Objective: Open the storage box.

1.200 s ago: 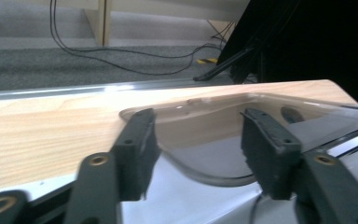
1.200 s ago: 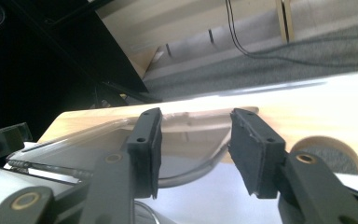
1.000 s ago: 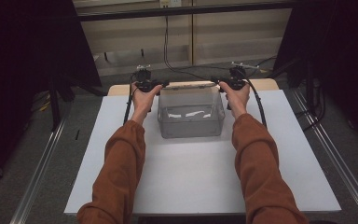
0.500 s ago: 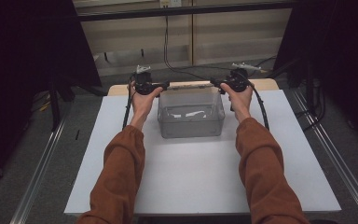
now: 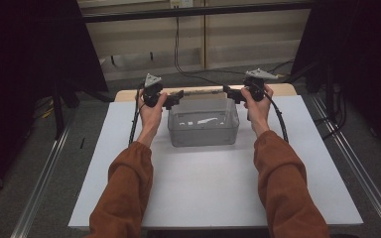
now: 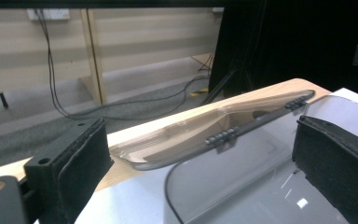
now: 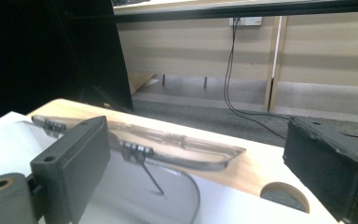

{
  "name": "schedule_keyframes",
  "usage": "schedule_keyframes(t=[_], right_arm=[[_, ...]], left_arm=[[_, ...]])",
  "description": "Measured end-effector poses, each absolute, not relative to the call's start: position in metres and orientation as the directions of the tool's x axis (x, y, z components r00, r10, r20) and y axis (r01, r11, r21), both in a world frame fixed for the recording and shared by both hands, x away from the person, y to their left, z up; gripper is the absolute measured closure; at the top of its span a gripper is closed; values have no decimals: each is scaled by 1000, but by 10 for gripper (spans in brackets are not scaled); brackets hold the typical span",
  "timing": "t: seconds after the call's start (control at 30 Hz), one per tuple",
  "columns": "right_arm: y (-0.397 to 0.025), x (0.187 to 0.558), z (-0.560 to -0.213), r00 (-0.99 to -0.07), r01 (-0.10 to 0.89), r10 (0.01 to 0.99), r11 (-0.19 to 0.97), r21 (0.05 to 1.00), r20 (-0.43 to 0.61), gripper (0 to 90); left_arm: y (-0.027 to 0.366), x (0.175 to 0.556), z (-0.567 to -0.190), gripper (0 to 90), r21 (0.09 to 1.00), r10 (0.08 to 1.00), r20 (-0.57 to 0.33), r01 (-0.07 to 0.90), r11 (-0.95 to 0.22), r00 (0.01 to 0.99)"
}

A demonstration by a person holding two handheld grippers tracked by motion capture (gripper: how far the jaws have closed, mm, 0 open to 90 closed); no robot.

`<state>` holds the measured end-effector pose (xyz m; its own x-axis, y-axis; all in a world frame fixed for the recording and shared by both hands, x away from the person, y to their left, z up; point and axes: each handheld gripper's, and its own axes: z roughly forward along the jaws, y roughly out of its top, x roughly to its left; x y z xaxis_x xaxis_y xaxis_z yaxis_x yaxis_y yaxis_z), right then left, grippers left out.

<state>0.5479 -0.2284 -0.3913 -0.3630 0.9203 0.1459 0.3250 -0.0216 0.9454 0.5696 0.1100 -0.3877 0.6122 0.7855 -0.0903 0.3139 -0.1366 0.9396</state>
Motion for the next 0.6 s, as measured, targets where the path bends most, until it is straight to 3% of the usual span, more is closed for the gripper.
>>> schedule_keyframes(t=[0.6], right_arm=[[-237, 514, -394, -345, 221, 937, 25, 975, 54, 40]], left_arm=[[132, 535, -390, 49, 970, 803, -65, 228, -90, 593]])
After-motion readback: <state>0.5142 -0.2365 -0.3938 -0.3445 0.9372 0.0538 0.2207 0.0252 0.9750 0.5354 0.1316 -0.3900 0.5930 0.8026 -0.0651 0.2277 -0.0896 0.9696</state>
